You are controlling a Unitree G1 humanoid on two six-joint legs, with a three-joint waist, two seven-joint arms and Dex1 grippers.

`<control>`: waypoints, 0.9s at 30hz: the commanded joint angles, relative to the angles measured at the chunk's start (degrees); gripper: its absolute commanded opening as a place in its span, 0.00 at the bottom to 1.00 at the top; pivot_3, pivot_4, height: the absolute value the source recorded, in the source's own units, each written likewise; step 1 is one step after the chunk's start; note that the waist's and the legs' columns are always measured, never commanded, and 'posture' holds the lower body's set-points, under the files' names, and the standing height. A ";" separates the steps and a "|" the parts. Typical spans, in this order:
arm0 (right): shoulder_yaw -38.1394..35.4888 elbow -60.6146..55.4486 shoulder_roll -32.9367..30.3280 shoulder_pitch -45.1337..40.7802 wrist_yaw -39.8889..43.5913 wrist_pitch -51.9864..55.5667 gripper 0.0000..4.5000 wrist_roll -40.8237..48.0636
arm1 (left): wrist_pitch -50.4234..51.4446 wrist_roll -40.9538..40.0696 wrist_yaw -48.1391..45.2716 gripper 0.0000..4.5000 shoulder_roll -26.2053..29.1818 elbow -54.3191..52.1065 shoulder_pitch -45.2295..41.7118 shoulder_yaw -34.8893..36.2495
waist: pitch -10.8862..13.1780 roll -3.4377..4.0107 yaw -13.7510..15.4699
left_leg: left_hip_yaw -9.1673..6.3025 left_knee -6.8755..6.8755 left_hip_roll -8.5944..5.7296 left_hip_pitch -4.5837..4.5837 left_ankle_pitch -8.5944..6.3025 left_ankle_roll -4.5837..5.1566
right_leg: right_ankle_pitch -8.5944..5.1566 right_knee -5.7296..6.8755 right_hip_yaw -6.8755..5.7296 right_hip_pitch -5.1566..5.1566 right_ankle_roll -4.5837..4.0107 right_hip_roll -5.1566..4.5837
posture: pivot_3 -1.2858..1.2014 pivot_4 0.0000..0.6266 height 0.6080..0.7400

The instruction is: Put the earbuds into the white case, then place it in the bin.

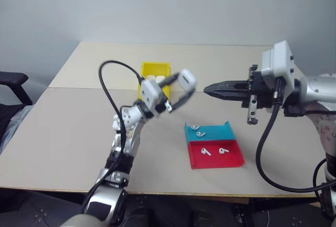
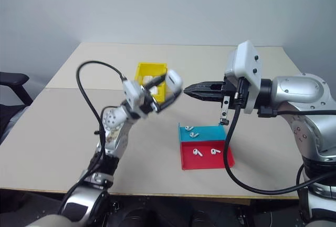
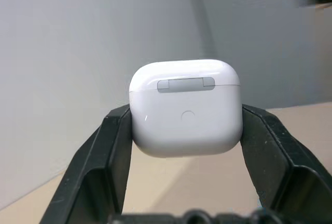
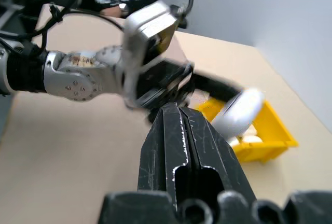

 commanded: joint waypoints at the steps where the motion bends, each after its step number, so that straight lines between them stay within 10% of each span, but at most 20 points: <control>1: -4.06 -3.83 0.86 3.84 -3.62 0.99 0.01 1.79 | 2.56 7.97 20.53 0.62 -0.31 8.16 -7.86 2.57 | 0.00 -0.01 0.14 | -0.01 0.00 -0.02 -0.04 0.00 0.00 | 0.01 -0.02 0.00 -0.02 0.02 -0.01 | 0.52 0.24 1.00; 10: -5.88 -8.48 1.00 11.93 -9.92 4.66 0.01 3.94 | 4.00 15.29 40.09 0.62 0.89 34.43 -21.23 1.16 | 0.04 -0.07 -0.15 | 0.24 -0.01 -0.04 -0.12 -0.01 0.02 | 0.02 -0.08 -0.07 -0.08 0.07 -0.02 | 0.52 0.24 1.00; 16: -5.81 -9.46 0.73 13.31 -12.08 5.58 0.00 4.24 | 5.39 15.91 42.48 0.99 0.83 40.56 -24.35 0.35 | 0.09 -0.14 -0.28 | 0.29 -0.01 -0.04 -0.17 -0.01 0.01 | 0.02 -0.10 -0.09 -0.10 0.08 -0.02 | 0.52 0.24 1.00; 22: -5.19 -10.01 0.04 14.69 -12.48 5.22 0.00 3.22 | 10.49 14.80 36.45 0.99 0.99 38.90 -25.10 -0.24 | 0.08 -0.14 -0.59 | 0.30 -0.01 -0.04 -0.16 0.00 0.00 | 0.02 -0.08 -0.09 -0.10 0.08 -0.03 | 0.52 0.24 1.00; 27: -5.42 -9.48 -1.82 15.68 -10.60 4.18 0.00 2.00 | 18.39 5.59 8.62 0.99 5.13 21.93 -18.95 -0.47 | 0.08 -0.12 -0.87 | 0.33 -0.03 -0.04 -0.18 0.04 -0.06 | 0.01 -0.03 -0.07 -0.16 0.08 -0.03 | 0.52 0.24 1.00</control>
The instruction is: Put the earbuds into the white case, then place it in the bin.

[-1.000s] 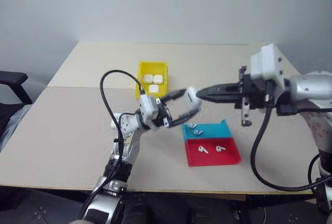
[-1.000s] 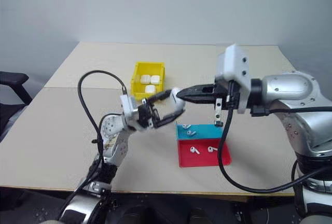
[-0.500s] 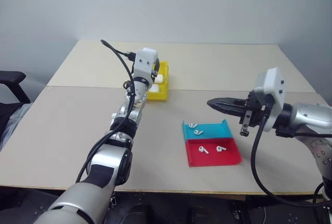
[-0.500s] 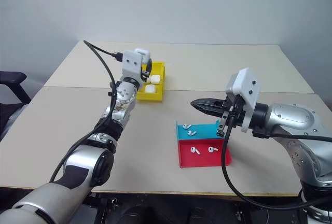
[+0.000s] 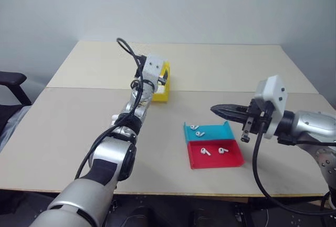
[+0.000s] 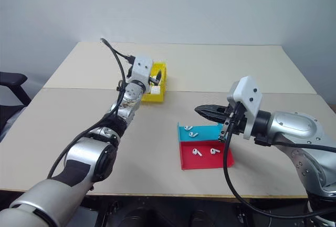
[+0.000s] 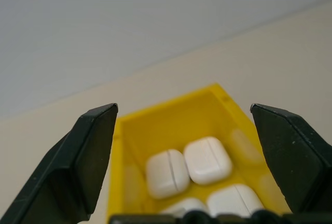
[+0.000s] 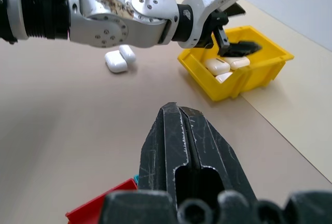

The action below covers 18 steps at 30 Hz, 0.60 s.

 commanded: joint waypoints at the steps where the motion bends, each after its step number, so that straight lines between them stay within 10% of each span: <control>1: -1.93 -0.70 -2.33 0.76 2.23 -1.71 0.00 -0.95 | 6.22 -12.78 -22.45 0.99 3.69 -19.38 5.71 2.35 | 0.00 0.01 -0.36 | 0.01 -0.01 0.02 0.00 0.02 -0.04 | -0.01 0.00 0.01 -0.01 -0.01 0.00 | 0.52 0.24 1.00; 6: -4.23 3.18 -8.24 5.39 12.79 -8.25 0.00 -5.02 | 17.11 -21.94 -41.71 0.99 15.40 -48.14 21.06 -0.45 | 0.00 0.03 -1.23 | 0.07 -0.06 0.07 0.04 0.33 -0.55 | -0.01 0.05 0.13 -0.06 -0.02 0.05 | 0.52 0.24 1.00; 18: -10.49 17.10 -15.24 13.70 34.37 -32.31 0.00 -15.36 | 41.69 -46.76 -55.60 0.99 41.06 -83.47 45.88 11.26 | 0.00 0.04 -0.61 | -0.25 -0.10 0.12 0.41 0.05 -0.09 | -0.08 0.10 0.26 0.16 -0.01 0.05 | 0.52 0.24 1.00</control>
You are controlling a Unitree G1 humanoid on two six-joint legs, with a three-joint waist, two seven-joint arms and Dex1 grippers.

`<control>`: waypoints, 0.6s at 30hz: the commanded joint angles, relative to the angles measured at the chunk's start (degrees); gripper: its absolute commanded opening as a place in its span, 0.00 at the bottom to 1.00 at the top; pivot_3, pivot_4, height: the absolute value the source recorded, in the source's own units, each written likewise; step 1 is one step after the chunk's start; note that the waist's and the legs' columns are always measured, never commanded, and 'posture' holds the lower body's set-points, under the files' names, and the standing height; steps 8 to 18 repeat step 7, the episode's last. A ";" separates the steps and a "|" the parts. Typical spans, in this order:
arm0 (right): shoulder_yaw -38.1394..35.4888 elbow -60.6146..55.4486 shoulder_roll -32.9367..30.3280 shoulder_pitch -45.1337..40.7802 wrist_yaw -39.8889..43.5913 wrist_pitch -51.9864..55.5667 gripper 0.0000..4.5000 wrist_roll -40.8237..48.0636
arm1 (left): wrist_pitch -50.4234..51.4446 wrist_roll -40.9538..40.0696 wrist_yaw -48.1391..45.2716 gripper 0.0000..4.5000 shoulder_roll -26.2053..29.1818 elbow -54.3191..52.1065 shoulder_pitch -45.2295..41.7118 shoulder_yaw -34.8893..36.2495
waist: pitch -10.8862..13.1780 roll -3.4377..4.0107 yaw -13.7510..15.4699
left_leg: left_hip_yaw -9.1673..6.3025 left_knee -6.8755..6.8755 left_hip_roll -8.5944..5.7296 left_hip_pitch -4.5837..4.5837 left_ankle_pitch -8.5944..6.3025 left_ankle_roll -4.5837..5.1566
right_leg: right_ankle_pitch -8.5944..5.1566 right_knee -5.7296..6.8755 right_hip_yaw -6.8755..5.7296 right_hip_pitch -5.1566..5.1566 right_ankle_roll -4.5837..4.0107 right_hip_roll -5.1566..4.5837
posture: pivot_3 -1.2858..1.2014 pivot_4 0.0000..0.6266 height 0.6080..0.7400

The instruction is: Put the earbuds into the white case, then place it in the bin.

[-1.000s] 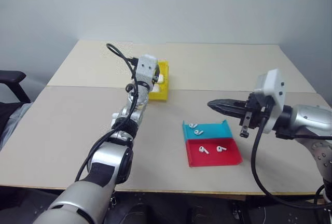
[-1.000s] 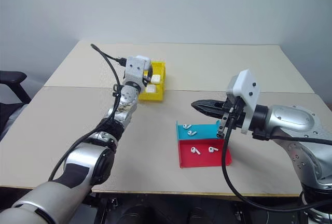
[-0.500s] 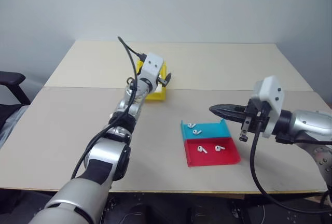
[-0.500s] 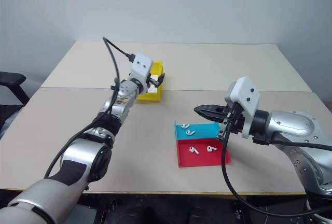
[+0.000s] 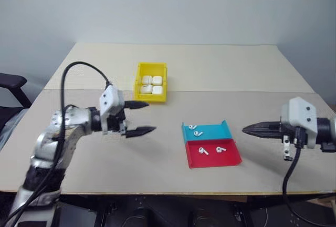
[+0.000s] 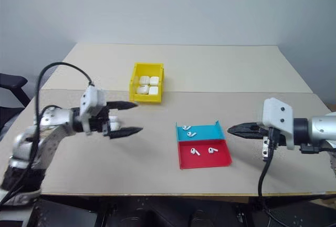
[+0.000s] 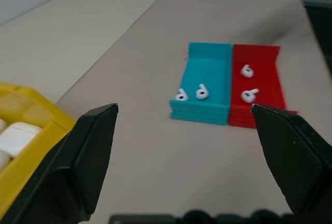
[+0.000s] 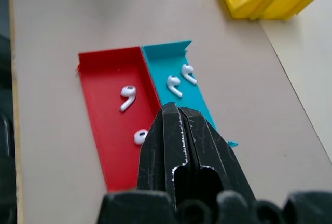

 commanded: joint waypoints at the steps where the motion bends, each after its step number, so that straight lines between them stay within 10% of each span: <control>1: -3.36 0.83 -0.93 0.61 3.57 -4.62 0.00 -0.26 | 9.87 -11.27 -0.31 0.99 4.57 -6.58 1.37 6.83 | 0.00 0.00 0.09 | -0.01 0.00 0.00 0.00 0.00 0.00 | 0.00 0.01 0.00 0.00 0.00 0.00 | 0.52 0.24 1.00; 18: -1.23 0.45 0.20 -0.21 3.13 -4.75 0.00 -0.09 | 14.22 -17.53 2.55 0.99 6.33 -8.21 2.09 10.51 | 0.00 0.00 0.40 | 0.00 0.02 -0.01 0.12 0.00 0.00 | -0.01 0.03 0.01 0.10 0.01 0.00 | 0.52 0.24 1.00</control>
